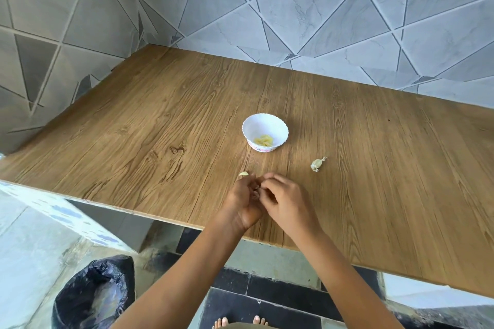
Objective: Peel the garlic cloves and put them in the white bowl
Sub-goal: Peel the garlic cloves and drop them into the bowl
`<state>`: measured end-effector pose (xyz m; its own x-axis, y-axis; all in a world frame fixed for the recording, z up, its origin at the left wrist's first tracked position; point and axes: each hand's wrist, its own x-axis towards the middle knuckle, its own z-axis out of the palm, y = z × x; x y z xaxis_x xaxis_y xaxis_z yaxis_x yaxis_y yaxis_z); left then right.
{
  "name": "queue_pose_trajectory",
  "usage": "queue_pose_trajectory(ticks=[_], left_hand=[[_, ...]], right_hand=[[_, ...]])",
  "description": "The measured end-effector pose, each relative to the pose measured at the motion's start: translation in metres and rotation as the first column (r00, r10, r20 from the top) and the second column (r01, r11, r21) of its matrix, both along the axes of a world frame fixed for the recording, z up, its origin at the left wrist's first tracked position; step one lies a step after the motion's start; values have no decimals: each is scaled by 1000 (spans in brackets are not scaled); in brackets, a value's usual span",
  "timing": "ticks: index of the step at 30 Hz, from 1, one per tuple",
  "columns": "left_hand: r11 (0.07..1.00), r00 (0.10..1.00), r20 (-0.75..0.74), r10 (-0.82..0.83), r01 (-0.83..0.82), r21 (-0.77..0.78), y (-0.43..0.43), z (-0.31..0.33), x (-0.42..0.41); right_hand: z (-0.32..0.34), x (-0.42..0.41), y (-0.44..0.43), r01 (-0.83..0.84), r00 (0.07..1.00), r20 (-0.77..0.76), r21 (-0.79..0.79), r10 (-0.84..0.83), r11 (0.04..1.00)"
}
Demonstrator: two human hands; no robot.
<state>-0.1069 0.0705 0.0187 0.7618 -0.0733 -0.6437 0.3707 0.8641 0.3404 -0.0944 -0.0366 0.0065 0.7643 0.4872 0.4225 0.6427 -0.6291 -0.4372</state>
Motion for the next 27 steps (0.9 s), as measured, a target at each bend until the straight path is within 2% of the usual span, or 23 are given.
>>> queue_pose_trajectory(ticks=[4,8,13,17,22,27], left_hand=[[1000,1000,7,7,-7,-1,0,-3,1],[998,999,43,-26,24,62,0,-2,2],[997,999,36,19,-22,76,15,-1,-1],[997,998,36,51,-53,63,23,-1,-3],[996,997,35,66,-68,60,28,-3,-6],[995,997,25,73,-75,71,33,-5,-9]], right_hand=[[2,-1,0,17,999,32,23,-17,1000],[1,3,-11,96,995,21,85,-98,992],[-10,7,-38,81,994,-90,140,-69,987],[-19,13,-37,24,972,-233,0,-23,1000],[-22,18,-17,-90,963,-266,-152,47,984],[-20,28,-11,-83,955,-295,-270,0,959]])
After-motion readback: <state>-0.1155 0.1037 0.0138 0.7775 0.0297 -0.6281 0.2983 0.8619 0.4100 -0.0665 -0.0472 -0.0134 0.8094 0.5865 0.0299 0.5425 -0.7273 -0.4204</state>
